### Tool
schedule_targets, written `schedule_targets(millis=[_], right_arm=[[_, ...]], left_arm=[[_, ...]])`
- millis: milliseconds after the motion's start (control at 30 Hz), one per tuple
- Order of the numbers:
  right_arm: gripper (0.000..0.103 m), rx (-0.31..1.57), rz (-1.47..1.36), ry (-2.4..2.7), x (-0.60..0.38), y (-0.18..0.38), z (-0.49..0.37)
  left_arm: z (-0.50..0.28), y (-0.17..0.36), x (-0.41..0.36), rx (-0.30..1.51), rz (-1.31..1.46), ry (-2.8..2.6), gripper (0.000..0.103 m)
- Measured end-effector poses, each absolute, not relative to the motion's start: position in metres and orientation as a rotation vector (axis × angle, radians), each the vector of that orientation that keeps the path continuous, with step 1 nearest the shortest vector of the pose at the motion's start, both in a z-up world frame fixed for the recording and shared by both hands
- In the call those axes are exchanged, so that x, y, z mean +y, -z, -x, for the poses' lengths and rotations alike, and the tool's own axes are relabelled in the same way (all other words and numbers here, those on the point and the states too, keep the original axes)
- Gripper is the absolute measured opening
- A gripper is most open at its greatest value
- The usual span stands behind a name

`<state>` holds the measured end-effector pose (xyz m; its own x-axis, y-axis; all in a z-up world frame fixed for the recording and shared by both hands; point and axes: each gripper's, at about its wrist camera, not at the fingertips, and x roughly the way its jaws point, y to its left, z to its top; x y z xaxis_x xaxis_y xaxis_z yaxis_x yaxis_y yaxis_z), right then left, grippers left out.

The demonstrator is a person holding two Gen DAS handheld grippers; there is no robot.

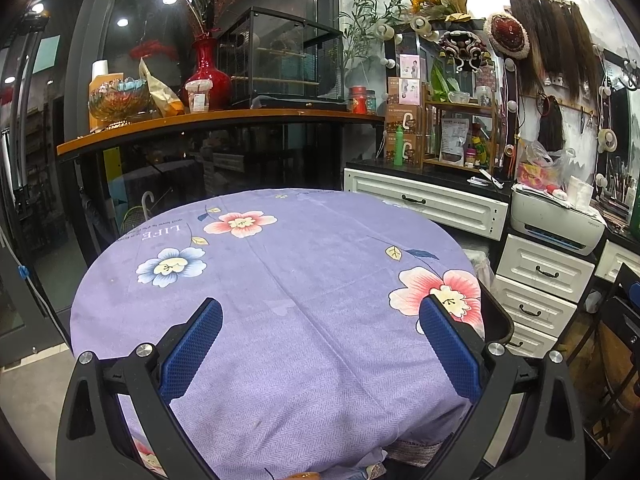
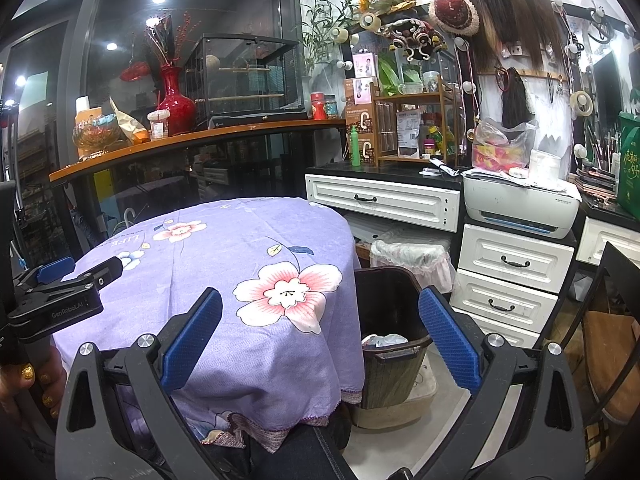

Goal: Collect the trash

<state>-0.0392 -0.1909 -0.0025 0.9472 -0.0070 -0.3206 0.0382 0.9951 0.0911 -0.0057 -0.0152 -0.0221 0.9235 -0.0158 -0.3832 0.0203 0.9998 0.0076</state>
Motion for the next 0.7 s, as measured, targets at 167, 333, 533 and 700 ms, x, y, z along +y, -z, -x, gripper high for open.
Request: schedule_targets(millis=[167,333,533,700], right_arm=[[0.097,0.326,-0.096,0.023,-0.1917,0.0015,0.0382],[0.097,0.326,-0.096,0.024,-0.1916,0.001,0.038],[0.097,0.326,-0.097,0.024,-0.1895,0.0021,0.0394],[0.097,0.326,-0.097,0.025,-0.1908,0.0004,0.0379]], left_arm=[[0.0055,0.0219,-0.015,0.393,-0.012,0.019,0.098],[0.0054,0.022,-0.0153,0.394,-0.012,0.019,0.098],[0.0058,0.0224,-0.0145,0.393,-0.012,0.018,0.098],[0.0055,0.0223,-0.0144,0.394,-0.011,0.018,0.098]])
